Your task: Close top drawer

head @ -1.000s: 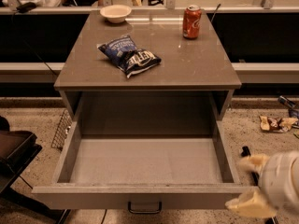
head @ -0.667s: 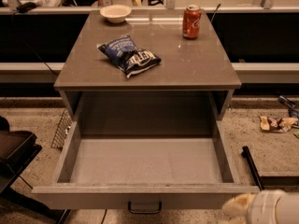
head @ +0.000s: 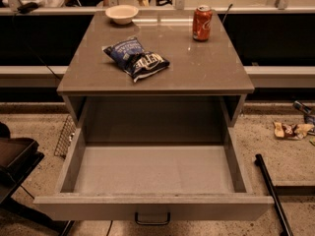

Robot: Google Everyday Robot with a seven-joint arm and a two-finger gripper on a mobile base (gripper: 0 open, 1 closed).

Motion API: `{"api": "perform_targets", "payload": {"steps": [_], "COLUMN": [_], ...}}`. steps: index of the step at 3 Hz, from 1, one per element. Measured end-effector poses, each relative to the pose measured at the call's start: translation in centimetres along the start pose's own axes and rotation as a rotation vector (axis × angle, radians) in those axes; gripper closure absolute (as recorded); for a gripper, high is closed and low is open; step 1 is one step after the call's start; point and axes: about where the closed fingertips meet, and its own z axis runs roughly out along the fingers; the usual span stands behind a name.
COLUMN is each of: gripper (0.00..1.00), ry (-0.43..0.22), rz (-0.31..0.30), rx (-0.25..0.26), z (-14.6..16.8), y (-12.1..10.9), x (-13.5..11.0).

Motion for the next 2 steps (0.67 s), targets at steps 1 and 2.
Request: {"api": "perform_targets", "payload": {"steps": [1, 2], "gripper": [1.00, 1.00], "ry": [0.000, -0.055], "rz": [0.000, -0.045], "rx": [0.000, -0.037], "z": [0.0, 3.1], "y": [0.0, -0.6], "x": [0.0, -1.3]}}
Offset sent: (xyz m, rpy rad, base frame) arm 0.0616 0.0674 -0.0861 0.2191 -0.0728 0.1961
